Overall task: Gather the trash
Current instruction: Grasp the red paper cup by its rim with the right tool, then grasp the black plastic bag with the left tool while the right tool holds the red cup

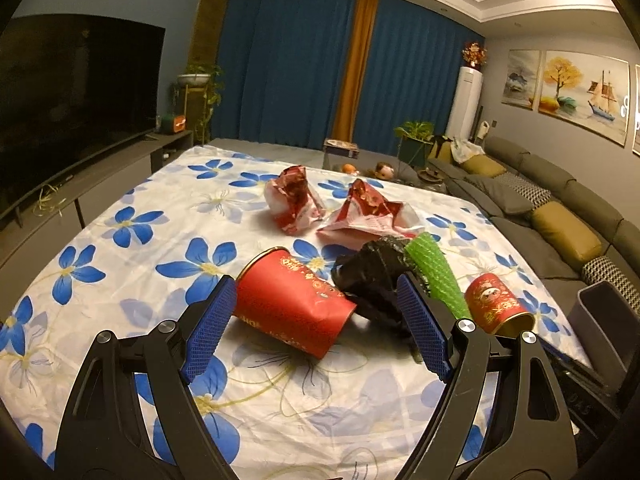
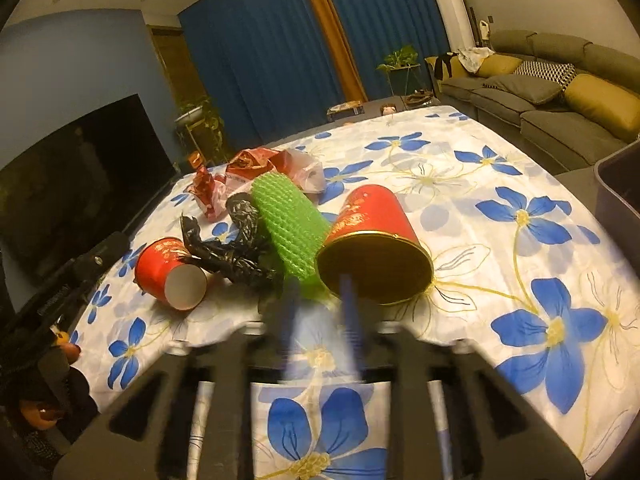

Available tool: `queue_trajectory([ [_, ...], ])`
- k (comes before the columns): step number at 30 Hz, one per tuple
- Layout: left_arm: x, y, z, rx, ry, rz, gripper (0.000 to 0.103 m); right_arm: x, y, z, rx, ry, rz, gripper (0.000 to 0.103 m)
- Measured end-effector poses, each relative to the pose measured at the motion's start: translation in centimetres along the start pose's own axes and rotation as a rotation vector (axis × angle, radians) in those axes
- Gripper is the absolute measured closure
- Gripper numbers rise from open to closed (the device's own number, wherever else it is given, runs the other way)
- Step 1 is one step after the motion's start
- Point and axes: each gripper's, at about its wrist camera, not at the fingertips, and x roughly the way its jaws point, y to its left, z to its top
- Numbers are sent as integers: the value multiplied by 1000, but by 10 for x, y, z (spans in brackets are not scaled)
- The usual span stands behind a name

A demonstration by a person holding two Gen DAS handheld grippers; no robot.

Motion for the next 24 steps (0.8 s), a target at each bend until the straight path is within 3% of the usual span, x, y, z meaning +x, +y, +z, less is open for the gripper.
queue_trajectory([
  [8, 3, 8, -1, 1, -27, 56, 23, 22, -4, 9, 60, 17, -26, 68],
  [15, 12, 16, -2, -17, -6, 76, 23, 34, -2, 14, 75, 12, -37, 69],
  [18, 13, 14, -4, -8, -1, 80, 23, 39, 0, 15, 69, 18, -38, 79],
  [20, 14, 13, -5, -2, 0, 80, 23, 43, -2, 15, 80, 29, -33, 92],
  [24, 15, 10, -7, 11, 8, 78, 23, 38, -2, 16, 64, 5, -36, 98],
])
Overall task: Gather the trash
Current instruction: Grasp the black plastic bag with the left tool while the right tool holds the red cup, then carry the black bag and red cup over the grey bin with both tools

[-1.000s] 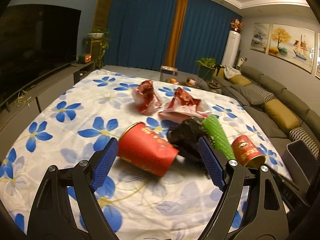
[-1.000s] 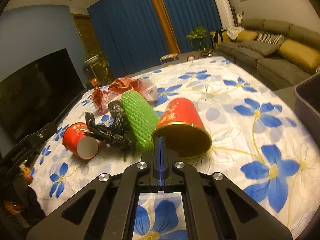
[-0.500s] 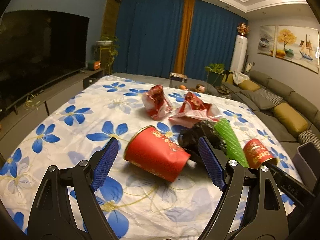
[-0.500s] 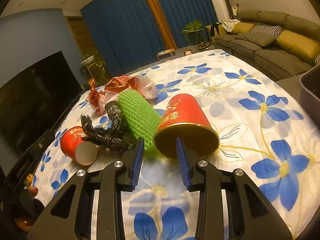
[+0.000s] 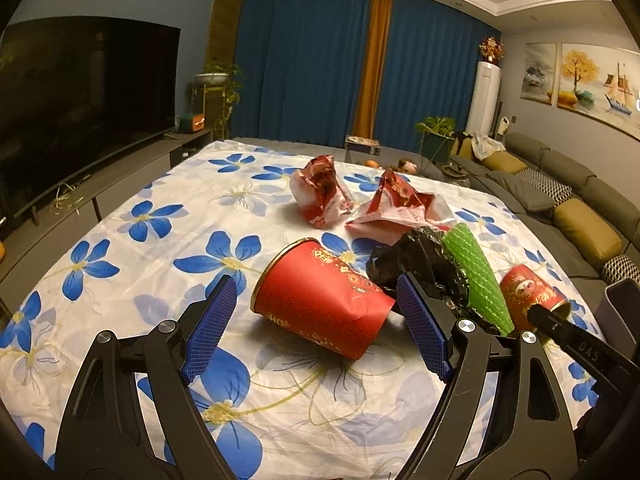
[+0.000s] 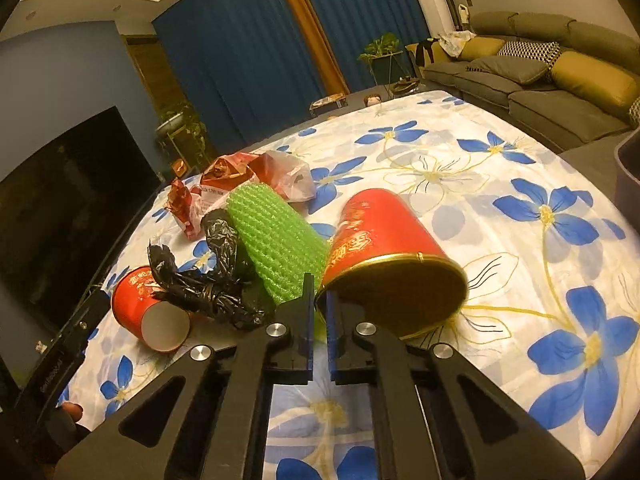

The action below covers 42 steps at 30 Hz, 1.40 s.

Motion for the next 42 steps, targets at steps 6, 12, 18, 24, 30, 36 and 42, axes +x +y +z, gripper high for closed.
queue_trajectory([
  [6, -3, -11, 2, 29, -2, -22, 23, -16, -4, 0, -18, -36, -3, 98],
  [12, 4, -32, 15, 44, 26, -94, 23, -37, -11, -5, -12, -60, 1, 98],
  [18, 35, -56, 18, 94, 106, -98, 49, -53, -17, -9, -29, -74, 4, 99],
  [24, 44, -67, 15, 120, 146, -120, 92, -64, -21, -11, -41, -84, 9, 99],
  [30, 26, -76, 18, 122, 110, -172, 103, -75, -25, -13, -49, -95, 14, 99],
  [36, -14, -78, 32, 105, 30, -240, 103, -90, -32, -12, -60, -110, 10, 99],
  [42, -58, -83, 48, 104, -56, -298, 103, -115, -38, -10, -72, -146, 1, 99],
])
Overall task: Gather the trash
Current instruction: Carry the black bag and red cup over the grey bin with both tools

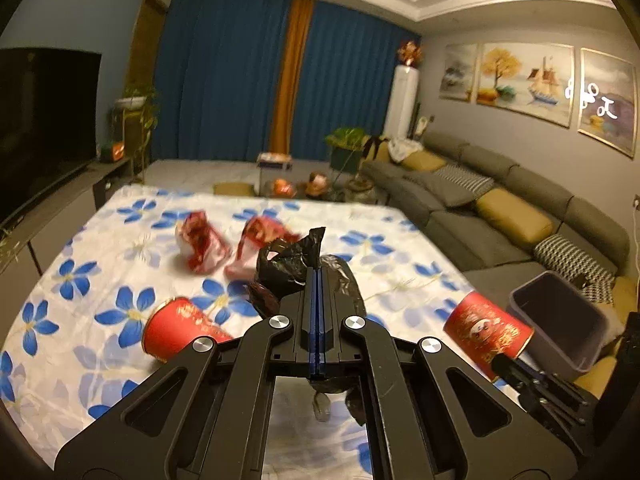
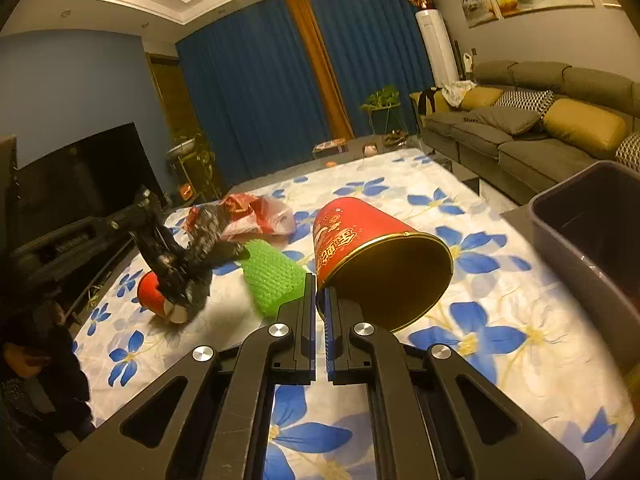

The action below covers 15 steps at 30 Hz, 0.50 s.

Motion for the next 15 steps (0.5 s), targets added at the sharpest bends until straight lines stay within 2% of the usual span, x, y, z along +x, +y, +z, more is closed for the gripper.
queue_trajectory([
  [7, -21, -28, 8, 30, -41, -40, 103, -35, -12, 6, -27, -50, -23, 99],
  [15, -27, -76, 5, 70, -37, -110, 103, -66, -40, 9, -29, -82, -71, 98],
])
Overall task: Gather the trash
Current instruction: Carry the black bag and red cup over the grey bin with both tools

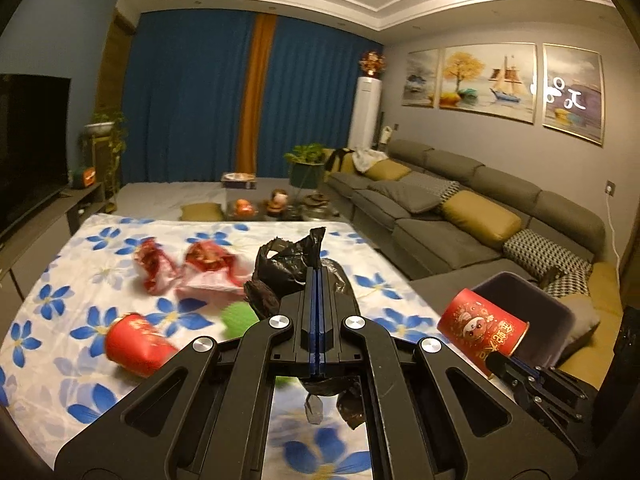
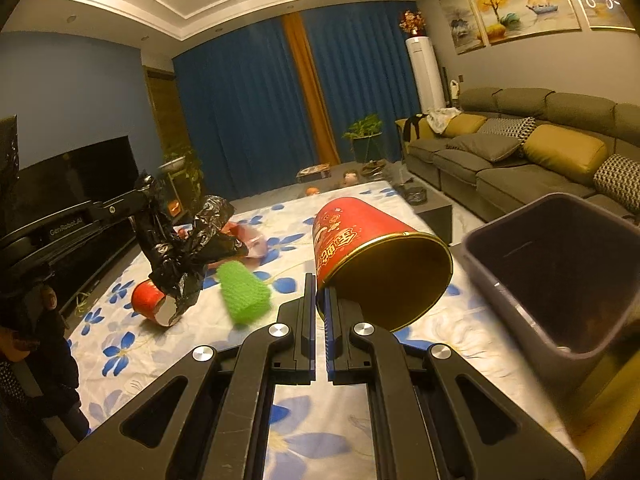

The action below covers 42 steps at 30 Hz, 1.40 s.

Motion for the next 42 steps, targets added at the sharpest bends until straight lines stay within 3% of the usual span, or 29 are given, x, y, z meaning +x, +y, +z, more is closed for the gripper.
queue_trajectory([
  [21, 53, -183, -3, 132, 15, -284, 103, -51, -129, 18, 113, -110, -258, 98],
  [29, 76, -226, -9, 144, 21, -340, 103, -53, -159, 19, 145, -129, -295, 99],
  [42, 105, -257, -25, 172, 55, -386, 103, -49, -187, 19, 172, -117, -309, 98],
])
